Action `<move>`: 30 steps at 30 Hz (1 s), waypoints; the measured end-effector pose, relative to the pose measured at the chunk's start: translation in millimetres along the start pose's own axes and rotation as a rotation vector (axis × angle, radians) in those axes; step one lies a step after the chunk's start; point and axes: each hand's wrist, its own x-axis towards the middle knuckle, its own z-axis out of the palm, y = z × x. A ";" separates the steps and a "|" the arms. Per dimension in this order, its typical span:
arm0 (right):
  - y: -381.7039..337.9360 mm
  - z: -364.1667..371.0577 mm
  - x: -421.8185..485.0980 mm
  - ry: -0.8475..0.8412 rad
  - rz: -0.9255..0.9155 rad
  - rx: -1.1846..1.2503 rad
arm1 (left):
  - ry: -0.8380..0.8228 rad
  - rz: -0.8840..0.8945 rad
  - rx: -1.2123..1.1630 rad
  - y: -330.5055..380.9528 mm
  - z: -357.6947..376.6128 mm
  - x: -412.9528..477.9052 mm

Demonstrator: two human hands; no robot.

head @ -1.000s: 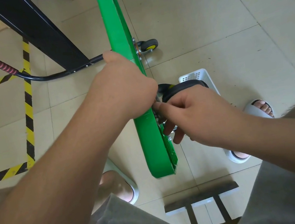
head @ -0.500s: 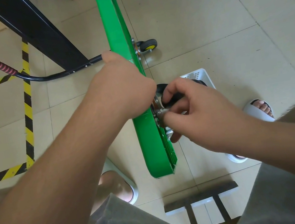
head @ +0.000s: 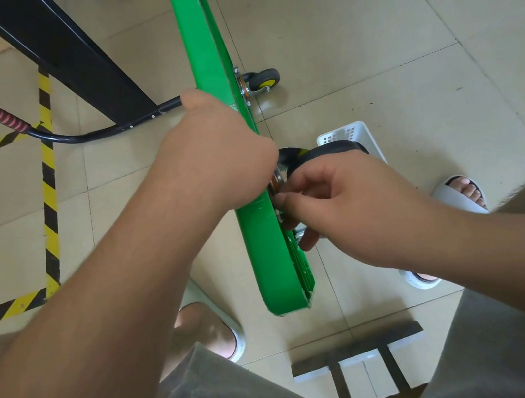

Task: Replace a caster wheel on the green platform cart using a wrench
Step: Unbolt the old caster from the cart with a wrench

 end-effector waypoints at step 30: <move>86.6 -4.8 17.9 -0.141 0.053 -0.631 | -0.025 -0.001 -0.007 1.2 -2.3 -1.2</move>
